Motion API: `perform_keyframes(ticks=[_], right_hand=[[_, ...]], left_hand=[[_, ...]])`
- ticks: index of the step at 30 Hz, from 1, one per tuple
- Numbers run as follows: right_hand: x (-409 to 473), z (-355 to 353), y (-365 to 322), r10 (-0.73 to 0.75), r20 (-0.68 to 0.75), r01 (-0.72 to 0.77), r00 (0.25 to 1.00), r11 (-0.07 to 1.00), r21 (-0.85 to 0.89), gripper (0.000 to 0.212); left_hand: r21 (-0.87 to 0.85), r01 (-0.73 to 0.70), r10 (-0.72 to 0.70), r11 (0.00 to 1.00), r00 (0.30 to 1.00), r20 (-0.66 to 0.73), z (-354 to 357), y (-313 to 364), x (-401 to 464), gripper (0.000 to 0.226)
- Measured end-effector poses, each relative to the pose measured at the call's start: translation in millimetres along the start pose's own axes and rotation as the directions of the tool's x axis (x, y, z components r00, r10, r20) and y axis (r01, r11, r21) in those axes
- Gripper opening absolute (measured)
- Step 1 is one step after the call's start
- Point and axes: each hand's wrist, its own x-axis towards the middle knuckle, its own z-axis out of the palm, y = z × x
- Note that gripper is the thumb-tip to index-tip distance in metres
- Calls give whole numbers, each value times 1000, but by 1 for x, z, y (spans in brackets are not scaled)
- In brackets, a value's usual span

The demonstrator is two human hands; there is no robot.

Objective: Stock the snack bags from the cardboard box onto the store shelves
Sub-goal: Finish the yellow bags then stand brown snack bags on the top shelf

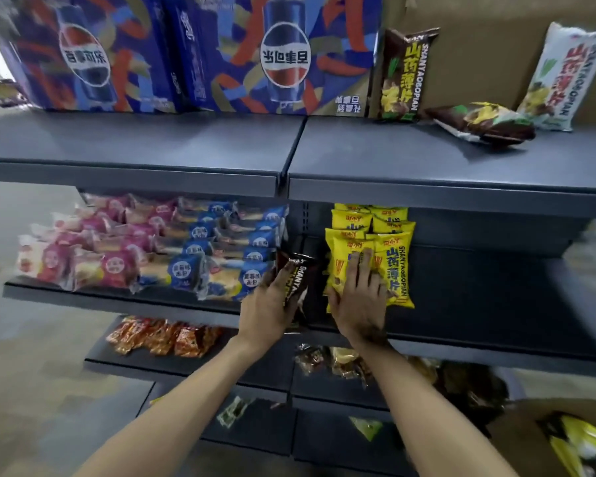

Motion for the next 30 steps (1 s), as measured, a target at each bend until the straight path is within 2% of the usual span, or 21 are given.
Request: perform_keyframes(ticks=[3,6,13,21,27,30], right_hand=[[-13,-17,-3,19,-2,-19,1000,998,-61,86],[-23,-35,-4,8,95,1,995,996,-92,81],[-45,-80,1,-3,222,12,975,999,-41,61],[-58,-136,40,-47,79,48,996,999,-9,55],[-70,-179,76,-70,-25,71,997,996,49,35],[-73,-200,96,-93,-19,94,996,986,135,25]], left_hand=[[-43,-68,68,997,998,-4,-4,2,-5,62],[-66,-105,106,992,994,10,-5,5,-9,62],[-69,-93,95,993,995,33,-19,23,-21,64],[-123,-116,112,986,993,-37,-38,67,-44,59],[-97,-135,125,986,987,-100,-53,113,-65,61],[-68,-143,132,987,981,-141,-61,136,-74,62]])
